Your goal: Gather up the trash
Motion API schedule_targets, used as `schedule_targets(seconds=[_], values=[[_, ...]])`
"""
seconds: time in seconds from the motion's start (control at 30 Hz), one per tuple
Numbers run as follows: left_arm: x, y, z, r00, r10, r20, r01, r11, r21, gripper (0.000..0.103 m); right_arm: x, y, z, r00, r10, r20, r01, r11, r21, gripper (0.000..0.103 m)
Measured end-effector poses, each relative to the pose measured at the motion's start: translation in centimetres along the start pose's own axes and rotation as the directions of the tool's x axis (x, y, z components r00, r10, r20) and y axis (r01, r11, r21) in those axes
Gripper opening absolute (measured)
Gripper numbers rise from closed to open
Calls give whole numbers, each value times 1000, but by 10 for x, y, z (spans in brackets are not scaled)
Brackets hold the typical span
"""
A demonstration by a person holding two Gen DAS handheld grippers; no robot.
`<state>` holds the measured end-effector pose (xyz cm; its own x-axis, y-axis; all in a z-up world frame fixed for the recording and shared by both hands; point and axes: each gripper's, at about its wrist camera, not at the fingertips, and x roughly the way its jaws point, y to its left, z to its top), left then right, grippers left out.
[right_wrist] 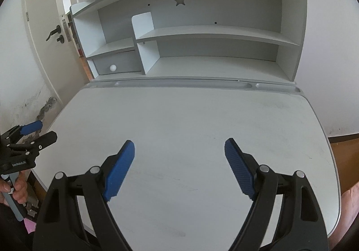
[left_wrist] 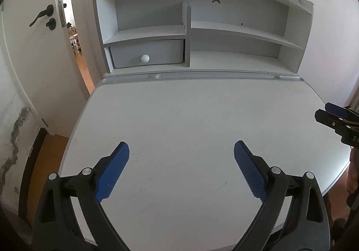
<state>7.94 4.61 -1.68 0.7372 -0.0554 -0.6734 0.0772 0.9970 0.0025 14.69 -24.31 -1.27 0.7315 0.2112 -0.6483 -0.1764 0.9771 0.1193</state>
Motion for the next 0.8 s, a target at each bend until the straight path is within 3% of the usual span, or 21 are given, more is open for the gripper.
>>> schedule_targets(seconds=[0.8], values=[[11, -17, -7, 999, -18, -33, 19, 999, 32, 92, -5, -9, -3, 1000, -16, -4, 16, 1000, 2, 80]])
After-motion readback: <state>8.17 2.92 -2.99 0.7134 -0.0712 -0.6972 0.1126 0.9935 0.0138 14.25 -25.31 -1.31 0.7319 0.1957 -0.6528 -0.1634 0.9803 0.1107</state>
